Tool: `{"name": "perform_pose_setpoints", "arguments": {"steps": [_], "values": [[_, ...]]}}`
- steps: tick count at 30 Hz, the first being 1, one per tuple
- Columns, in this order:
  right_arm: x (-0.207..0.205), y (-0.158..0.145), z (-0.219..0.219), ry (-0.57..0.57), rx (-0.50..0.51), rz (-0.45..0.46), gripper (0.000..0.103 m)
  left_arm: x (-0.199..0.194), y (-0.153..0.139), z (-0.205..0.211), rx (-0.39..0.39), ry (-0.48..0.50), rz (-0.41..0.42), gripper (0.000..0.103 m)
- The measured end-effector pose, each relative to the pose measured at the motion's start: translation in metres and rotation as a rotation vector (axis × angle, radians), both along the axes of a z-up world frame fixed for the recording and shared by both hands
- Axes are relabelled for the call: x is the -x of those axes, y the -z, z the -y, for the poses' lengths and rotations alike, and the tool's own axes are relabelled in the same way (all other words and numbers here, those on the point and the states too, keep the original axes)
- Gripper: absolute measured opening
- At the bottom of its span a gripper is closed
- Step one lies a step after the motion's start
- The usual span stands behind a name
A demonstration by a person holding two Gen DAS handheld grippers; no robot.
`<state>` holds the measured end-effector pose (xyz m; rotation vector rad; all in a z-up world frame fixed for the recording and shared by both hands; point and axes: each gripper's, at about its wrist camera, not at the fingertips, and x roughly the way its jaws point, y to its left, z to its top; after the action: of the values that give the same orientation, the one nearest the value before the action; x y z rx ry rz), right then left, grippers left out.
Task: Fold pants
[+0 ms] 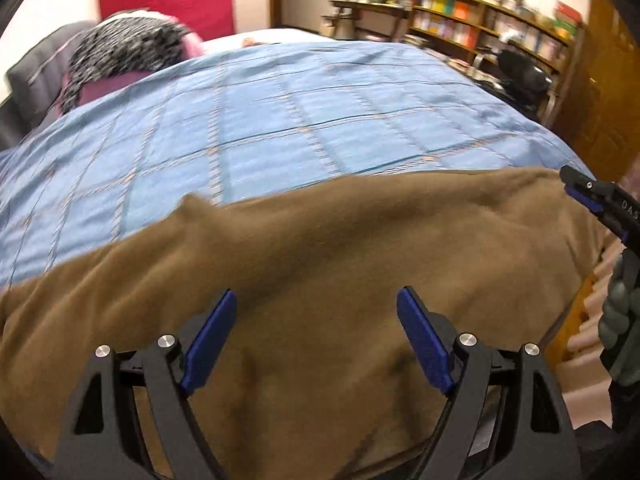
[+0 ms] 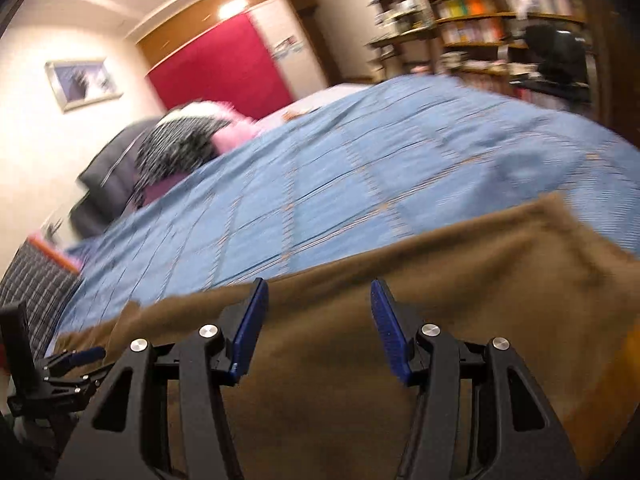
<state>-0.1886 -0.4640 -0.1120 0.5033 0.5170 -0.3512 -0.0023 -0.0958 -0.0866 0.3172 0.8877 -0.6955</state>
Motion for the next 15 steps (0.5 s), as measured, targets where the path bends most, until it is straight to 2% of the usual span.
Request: {"name": "perform_pose_setpoints", "arguments": {"steps": [5,9,15], "values": [[0.052,-0.003,0.032,0.206,0.072,-0.02,0.06,0.014,0.004,0.045,-0.016,0.11,0.011,0.081],[0.085,0.007,0.064,0.334,0.054,-0.045,0.068,0.025,0.008,0.074,-0.04,0.18,0.019,0.081],[0.102,0.028,0.096,0.406,0.036,-0.074,0.068,0.036,0.012,0.105,-0.056,0.239,0.018,0.081]]}}
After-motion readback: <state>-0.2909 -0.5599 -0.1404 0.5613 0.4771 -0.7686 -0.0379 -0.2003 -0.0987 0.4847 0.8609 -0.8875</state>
